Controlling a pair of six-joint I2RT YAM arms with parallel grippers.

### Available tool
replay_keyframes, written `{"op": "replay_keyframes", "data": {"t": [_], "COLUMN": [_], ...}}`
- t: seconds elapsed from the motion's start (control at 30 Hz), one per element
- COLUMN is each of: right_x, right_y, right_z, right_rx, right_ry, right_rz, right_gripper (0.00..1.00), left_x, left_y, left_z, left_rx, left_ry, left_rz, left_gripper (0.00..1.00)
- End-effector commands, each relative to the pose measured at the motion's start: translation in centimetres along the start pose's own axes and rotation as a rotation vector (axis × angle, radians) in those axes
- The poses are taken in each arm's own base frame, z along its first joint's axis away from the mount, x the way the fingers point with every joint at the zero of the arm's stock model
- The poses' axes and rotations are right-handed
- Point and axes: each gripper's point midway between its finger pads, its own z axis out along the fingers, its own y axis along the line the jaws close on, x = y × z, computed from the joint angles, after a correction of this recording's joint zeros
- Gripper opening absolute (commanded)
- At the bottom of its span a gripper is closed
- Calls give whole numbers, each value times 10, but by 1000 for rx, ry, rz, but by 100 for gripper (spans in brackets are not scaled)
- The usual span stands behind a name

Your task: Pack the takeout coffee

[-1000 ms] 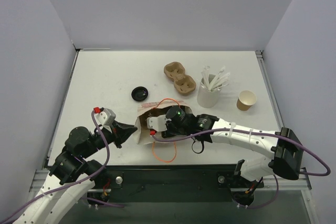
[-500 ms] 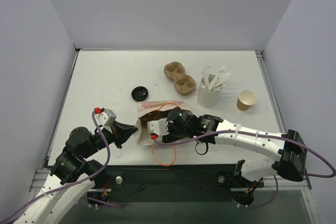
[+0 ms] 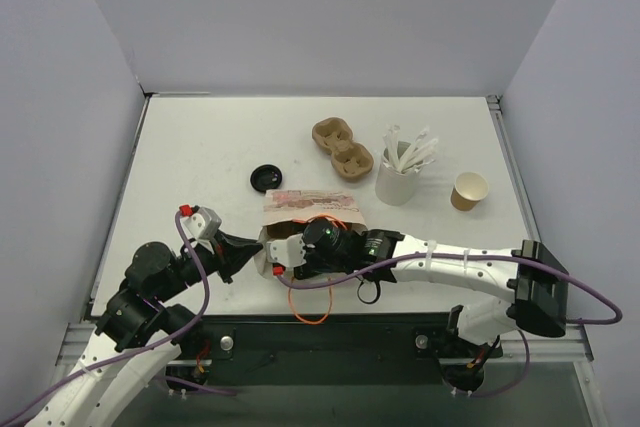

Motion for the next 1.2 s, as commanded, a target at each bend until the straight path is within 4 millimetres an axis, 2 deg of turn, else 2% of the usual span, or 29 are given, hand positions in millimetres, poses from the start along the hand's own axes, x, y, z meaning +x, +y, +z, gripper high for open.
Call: {"op": "replay_keyframes", "data": {"t": [0.0,0.07,0.3,0.53,0.73,0.93,1.17], "right_x": [13,18,29,38,34,44,51], "right_y": [-7,-4,-18,-16,-21,-16,-12], "right_z": [12,14,16,15,1,-14,-21], "right_rx": [74,70,161,159,157,134,106], "right_ry": [54,71,113,113,81,103,123], "right_rz": [6,3,9,9,17,11,4], "right_gripper": [37,37,36,37,36,37,37], "left_x": [-13,-13,-13,-13,-11,-10,-11], "left_y": [-8,-8,-6,-6,-3,0,1], "left_z": [-2,-3,-2,-2,0,2,7], "left_rx": [27,27,16,11,1,-6,-4], "left_ry": [-42,-41,-41,-40,-34,-30,-32], "left_rz": [-2,-3,-21,-23,-19,-7,-3], "left_gripper": [0,0,0,0,0,0,0]}}
